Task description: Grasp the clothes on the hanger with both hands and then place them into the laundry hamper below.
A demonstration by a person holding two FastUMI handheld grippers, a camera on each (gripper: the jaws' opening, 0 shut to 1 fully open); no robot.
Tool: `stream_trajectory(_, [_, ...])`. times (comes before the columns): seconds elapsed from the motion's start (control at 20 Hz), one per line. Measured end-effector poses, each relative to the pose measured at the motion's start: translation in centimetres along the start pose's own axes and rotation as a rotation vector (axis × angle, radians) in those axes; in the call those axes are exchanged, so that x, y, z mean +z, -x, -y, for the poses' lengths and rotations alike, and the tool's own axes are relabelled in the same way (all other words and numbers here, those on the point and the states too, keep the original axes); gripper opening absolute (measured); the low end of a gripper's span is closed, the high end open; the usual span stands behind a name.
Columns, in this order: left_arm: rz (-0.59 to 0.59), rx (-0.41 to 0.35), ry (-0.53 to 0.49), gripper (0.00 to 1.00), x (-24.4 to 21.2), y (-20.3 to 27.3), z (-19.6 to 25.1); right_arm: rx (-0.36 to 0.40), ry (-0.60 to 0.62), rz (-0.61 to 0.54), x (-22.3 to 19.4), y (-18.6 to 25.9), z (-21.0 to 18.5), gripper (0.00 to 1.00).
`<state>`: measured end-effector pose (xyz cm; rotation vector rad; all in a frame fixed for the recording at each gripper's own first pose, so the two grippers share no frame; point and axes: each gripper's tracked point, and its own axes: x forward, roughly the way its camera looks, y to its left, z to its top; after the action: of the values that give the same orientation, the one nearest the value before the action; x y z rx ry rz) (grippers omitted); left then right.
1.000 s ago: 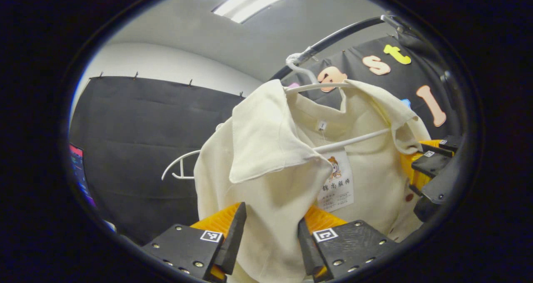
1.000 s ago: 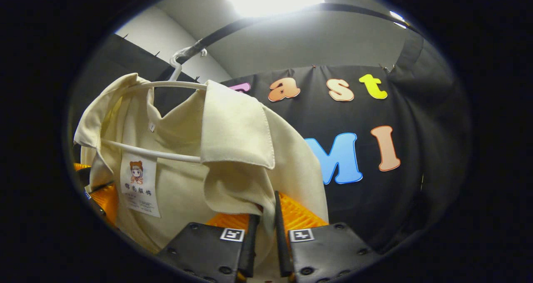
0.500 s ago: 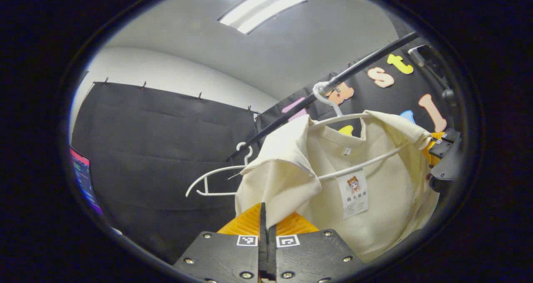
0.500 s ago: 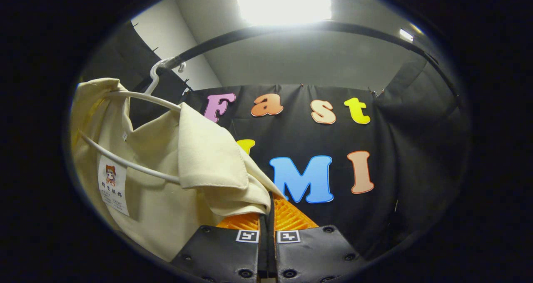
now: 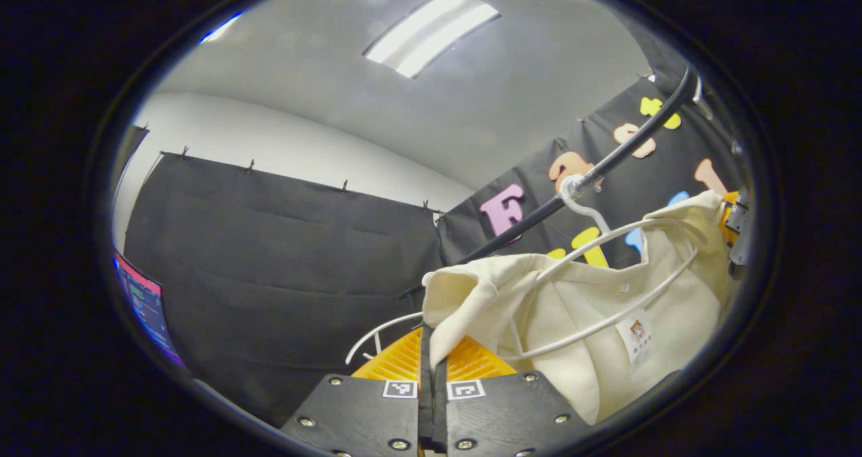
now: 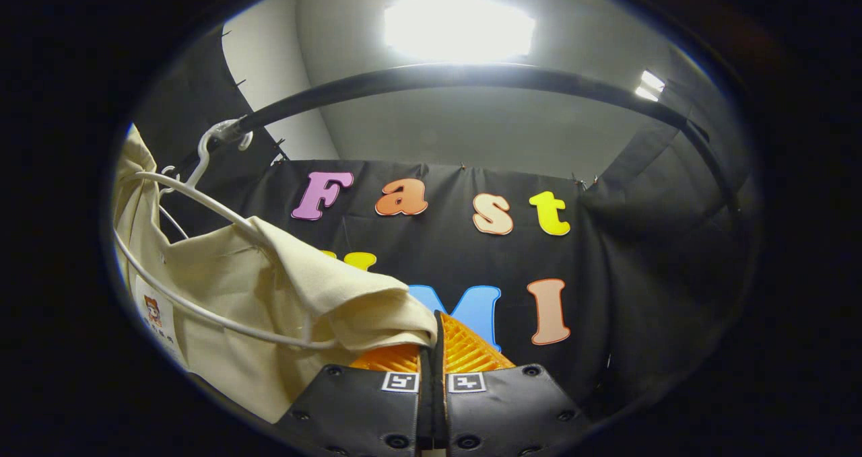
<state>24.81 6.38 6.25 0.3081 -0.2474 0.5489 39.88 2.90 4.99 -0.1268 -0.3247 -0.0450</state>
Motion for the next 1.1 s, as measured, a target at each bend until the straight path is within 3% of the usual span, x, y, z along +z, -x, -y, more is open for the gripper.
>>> stream_trajectory(0.5, [-0.036, 0.009, -0.023, 0.01, -3.0, -4.2, -1.1, 0.012, 0.029, -0.13, -5.8, -3.2, 0.8, 0.01])
stream_trajectory(0.9, [-0.091, -0.016, -0.052, 0.01, -6.9, -3.8, -0.3, 0.072, 0.032, -0.243, -11.0, -2.4, -1.4, 0.01])
stream_trajectory(1.1, [-0.102, -0.021, -0.048, 0.01, -7.8, -3.1, -0.4, 0.083, 0.04, -0.267, -11.6, -1.9, -1.9, 0.01])
